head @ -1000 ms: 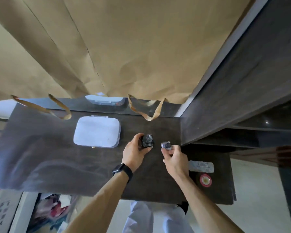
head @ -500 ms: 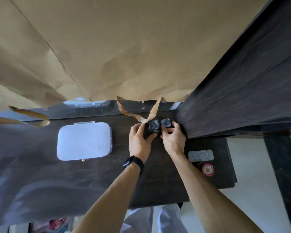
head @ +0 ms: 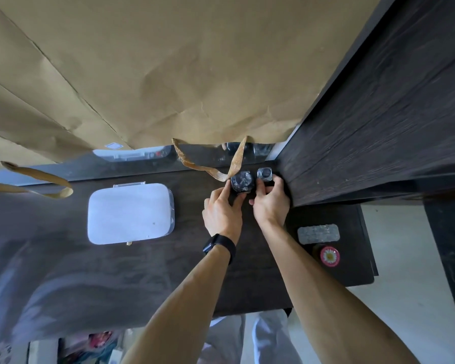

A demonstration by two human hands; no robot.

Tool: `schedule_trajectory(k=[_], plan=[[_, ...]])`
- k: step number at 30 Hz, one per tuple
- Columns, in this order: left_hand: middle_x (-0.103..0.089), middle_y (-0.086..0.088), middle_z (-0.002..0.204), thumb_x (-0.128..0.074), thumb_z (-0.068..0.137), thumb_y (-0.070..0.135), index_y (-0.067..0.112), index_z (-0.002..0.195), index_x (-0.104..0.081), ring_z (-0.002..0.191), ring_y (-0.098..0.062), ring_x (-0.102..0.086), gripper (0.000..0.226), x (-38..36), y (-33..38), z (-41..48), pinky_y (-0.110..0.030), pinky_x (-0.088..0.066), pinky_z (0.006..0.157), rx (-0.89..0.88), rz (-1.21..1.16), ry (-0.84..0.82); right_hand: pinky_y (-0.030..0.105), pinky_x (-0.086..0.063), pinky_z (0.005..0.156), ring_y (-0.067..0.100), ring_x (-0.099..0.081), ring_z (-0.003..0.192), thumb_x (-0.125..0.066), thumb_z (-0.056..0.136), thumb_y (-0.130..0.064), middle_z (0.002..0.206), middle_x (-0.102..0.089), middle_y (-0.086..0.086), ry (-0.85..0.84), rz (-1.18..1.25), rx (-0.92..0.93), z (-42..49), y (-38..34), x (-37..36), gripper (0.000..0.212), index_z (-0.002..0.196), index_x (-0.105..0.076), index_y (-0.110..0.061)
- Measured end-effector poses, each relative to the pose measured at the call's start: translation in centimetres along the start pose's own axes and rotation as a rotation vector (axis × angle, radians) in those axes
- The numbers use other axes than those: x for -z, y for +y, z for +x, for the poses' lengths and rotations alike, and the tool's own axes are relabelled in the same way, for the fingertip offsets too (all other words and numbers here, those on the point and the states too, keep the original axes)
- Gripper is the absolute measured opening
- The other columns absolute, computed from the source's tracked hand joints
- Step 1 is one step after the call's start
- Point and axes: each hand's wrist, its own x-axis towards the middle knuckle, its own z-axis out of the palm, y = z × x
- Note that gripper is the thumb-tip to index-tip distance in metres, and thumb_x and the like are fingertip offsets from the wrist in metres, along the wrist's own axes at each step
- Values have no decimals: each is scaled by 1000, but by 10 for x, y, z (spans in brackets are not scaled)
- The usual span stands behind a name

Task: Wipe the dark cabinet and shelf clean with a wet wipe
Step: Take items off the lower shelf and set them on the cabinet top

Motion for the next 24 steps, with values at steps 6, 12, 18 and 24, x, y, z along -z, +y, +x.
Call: schedule_trajectory(k=[6, 12, 18, 24], plan=[[-60, 7, 125, -62, 93, 47, 37, 142, -52, 113, -22, -50, 51, 0, 3, 1, -35, -38, 91, 29, 23, -19, 44, -61, 67, 23, -73, 68, -58, 99, -35, 83, -71, -1, -5, 22, -9, 4, 4, -3, 34, 130, -52, -22], [-59, 6, 125, -63, 93, 45, 35, 142, -51, 115, -22, -51, 52, 1, 4, 1, -38, -42, 94, 22, 9, -36, 47, -61, 74, 25, -74, 79, -61, 97, -33, 96, -73, 5, -36, 58, -42, 2, 2, -1, 44, 138, -47, -23], [-52, 1, 135, -65, 90, 34, 25, 143, -48, 122, -23, -46, 56, 12, -9, -25, -37, -43, 99, 5, 61, -105, 41, -54, 91, 23, -70, 96, -60, 97, -25, 108, -69, -1, -232, -125, 117, -27, 17, 32, 59, 148, -32, -14], [-34, 1, 156, -54, 92, 38, 26, 152, -31, 144, -23, -28, 66, 35, -26, -87, -39, -27, 115, -198, 452, -263, 26, -36, 107, 16, -48, 132, -55, 99, -27, 145, -51, -2, -448, -550, 501, -72, 44, 110, 44, 142, -50, -21]])
